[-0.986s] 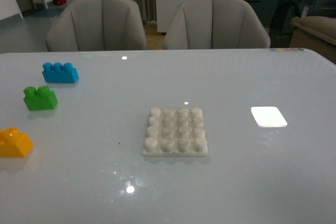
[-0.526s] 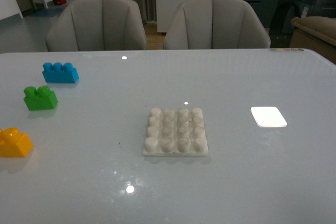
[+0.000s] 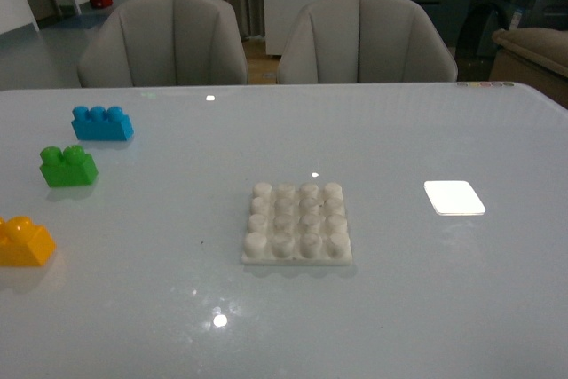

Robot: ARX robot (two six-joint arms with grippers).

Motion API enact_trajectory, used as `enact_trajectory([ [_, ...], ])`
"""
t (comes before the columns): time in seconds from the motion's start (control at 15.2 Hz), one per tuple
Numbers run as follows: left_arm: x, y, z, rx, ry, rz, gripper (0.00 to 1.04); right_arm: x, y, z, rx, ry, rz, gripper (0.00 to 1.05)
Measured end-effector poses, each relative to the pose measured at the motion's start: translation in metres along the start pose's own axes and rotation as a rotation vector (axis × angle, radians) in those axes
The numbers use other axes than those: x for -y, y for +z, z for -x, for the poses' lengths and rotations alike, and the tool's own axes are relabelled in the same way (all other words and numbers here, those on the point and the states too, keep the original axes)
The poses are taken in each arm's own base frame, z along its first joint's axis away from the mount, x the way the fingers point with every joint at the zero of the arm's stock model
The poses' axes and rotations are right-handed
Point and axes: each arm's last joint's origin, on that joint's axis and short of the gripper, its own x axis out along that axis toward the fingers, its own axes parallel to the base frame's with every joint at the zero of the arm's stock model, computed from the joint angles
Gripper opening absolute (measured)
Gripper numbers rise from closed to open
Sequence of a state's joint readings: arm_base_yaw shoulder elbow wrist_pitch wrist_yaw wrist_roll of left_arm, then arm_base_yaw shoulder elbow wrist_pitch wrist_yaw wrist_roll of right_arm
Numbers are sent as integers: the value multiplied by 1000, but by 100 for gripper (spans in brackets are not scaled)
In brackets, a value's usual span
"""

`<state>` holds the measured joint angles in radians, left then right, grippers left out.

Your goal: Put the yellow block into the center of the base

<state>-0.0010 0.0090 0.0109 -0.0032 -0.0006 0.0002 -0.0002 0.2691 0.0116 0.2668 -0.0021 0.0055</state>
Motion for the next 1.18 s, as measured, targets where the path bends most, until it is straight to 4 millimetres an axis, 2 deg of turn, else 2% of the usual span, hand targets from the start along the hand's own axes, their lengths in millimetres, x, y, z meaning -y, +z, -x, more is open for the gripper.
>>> enact_trajectory([
  [0.39,0,0,0,0,0,0,98,0,-1,8,-7,0,0,2],
  [0.46,0,0,0,0,0,0,98,0,-7,15,-47,0,0,2],
  [0.53,0,0,0,0,0,0,98,0,-1,17,16,1,0,2],
  [0.72,0,0,0,-1,0,0,98,0,-3,17,-4,-2,0,2],
  [0.79,0,0,0,1,0,0,98,0,-3,17,-5,-2,1,5],
  [1.18,0,0,0,0,0,0,98,0,-3,17,-5,-2,1,78],
])
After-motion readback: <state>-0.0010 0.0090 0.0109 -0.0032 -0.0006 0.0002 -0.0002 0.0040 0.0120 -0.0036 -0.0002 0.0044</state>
